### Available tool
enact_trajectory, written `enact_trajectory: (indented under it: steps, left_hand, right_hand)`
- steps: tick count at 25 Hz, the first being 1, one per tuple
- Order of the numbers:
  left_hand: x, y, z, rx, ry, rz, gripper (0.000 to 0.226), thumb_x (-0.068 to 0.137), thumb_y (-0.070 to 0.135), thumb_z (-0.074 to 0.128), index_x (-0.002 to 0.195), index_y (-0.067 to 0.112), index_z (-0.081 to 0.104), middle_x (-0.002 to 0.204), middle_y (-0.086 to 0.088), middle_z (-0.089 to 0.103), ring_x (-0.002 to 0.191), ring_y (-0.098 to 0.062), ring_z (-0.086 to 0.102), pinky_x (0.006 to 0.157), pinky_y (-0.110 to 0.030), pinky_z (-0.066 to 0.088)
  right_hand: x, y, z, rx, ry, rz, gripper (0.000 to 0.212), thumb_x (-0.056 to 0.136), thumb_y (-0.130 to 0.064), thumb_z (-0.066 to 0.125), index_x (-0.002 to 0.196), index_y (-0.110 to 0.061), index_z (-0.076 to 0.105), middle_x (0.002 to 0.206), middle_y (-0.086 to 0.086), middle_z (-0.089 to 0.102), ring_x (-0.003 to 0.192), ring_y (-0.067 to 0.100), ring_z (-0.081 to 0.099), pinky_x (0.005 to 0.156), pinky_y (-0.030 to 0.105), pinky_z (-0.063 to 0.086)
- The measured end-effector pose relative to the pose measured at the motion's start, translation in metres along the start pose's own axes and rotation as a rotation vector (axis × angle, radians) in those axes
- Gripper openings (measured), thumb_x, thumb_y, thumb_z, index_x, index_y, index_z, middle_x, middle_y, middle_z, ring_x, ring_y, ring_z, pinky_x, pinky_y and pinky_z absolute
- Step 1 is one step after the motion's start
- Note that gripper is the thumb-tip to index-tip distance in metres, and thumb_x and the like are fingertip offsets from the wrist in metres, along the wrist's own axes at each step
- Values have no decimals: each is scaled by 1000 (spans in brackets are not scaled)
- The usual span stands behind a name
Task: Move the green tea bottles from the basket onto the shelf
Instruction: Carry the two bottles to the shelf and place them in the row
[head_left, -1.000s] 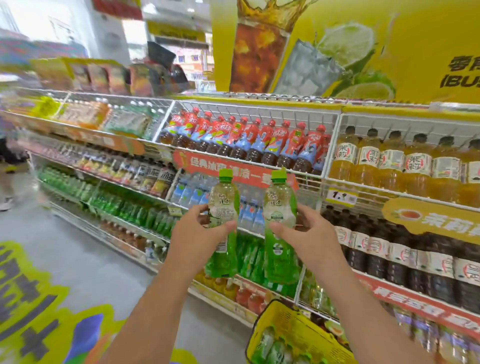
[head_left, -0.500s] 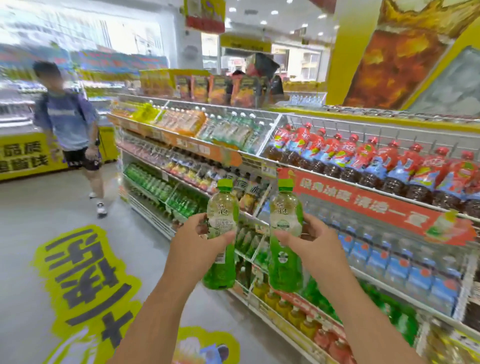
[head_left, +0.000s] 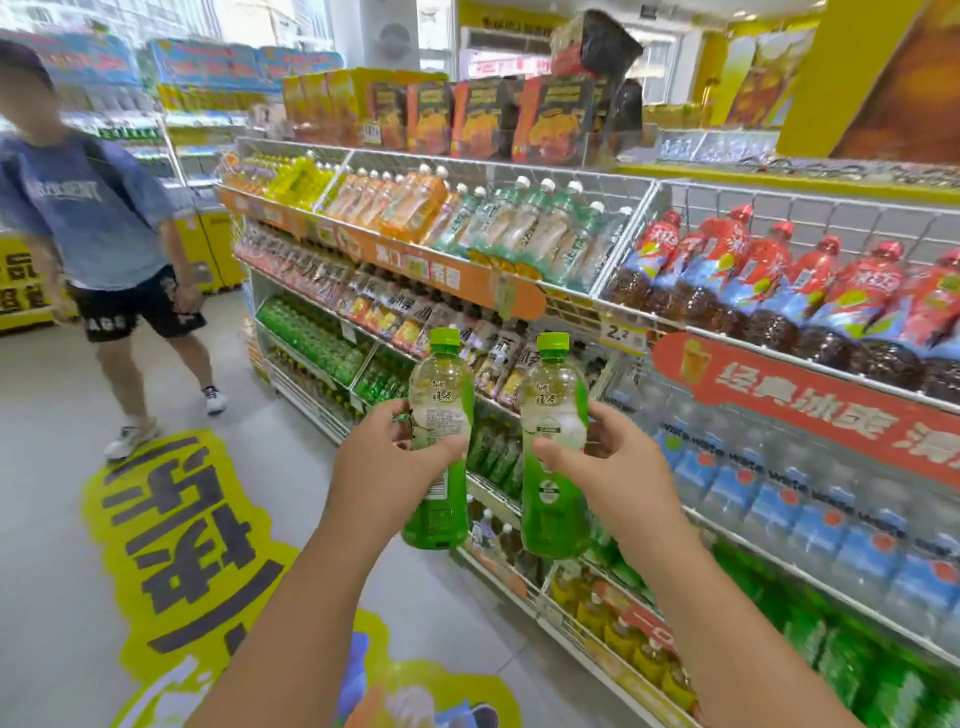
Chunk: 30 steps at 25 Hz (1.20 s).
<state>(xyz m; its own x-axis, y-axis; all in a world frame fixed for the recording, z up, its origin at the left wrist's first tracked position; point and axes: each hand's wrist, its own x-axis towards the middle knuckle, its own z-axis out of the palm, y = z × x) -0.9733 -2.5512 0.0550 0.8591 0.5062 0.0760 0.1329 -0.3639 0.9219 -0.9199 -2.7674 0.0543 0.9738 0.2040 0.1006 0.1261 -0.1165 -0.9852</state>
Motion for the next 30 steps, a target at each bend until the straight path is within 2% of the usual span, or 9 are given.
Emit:
enact_trajectory:
  steps: [2, 4, 9, 14, 18, 23, 25, 27, 30]
  left_hand:
    - [38, -2, 11, 10, 5, -1, 78, 68, 50, 87, 136, 28, 55, 124, 9, 66, 105, -5, 62, 84, -31, 52]
    - [72, -2, 20, 4, -3, -8, 84, 62, 55, 87, 136, 29, 56, 126, 6, 67, 110, -7, 63, 85, -31, 53]
    - [151, -11, 27, -31, -49, -46, 96, 50, 63, 84, 135, 32, 53, 129, 6, 66, 120, -11, 62, 97, -47, 54]
    - [240, -43, 13, -9, -138, -33, 88, 49, 67, 81, 127, 37, 55, 127, 7, 67, 116, -13, 64, 93, -48, 56]
    - [324, -68, -16, 22, -247, 27, 99, 51, 70, 81, 138, 35, 50, 134, 6, 63, 120, -13, 61, 97, -46, 54]
    - [409, -91, -39, 33, -388, 68, 99, 66, 58, 86, 149, 28, 41, 149, -1, 52, 132, -18, 52, 105, -44, 47]
    - [431, -98, -38, 37, -452, 77, 98, 67, 58, 86, 149, 28, 40, 150, -2, 50, 133, -19, 51, 104, -41, 46]
    - [448, -106, -33, 23, -494, 78, 98, 67, 58, 85, 149, 28, 40, 151, -1, 50, 134, -18, 50, 100, -36, 44]
    - [470, -123, -18, 34, -518, 53, 98, 65, 59, 85, 147, 28, 42, 148, 2, 52, 133, -16, 51, 102, -37, 45]
  right_hand:
    - [36, 9, 6, -13, 4, 10, 38, 82, -25, 85, 106, -47, 65, 89, -27, 74, 77, -7, 70, 57, 15, 54]
    - [67, 12, 13, -24, 21, 29, 43, 81, -27, 86, 114, -44, 65, 95, -22, 75, 82, -4, 71, 63, 19, 56]
    - [136, 23, 39, -22, 103, 79, 40, 79, -27, 88, 103, -47, 62, 93, -25, 74, 82, -9, 69, 65, 18, 54]
    - [194, 36, 94, -44, 188, 118, 37, 79, -31, 88, 96, -51, 62, 101, -25, 72, 86, -11, 67, 68, 17, 53]
    - [238, 39, 160, -37, 302, 134, 39, 79, -34, 88, 97, -51, 58, 101, -31, 66, 85, -18, 62, 64, 12, 52]
    - [272, 41, 220, -62, 424, 161, 43, 80, -35, 86, 111, -47, 58, 105, -28, 66, 90, -14, 63, 62, 9, 50]
    - [284, 46, 233, -86, 448, 175, 53, 79, -39, 87, 125, -40, 61, 112, -26, 66, 96, -14, 62, 72, 9, 52]
    - [298, 54, 242, -91, 470, 200, 69, 75, -46, 88, 136, -38, 58, 122, -24, 65, 110, -5, 61, 93, 26, 54]
    - [324, 72, 246, -57, 468, 219, 57, 75, -44, 88, 123, -48, 59, 115, -31, 65, 110, -7, 60, 96, 31, 53]
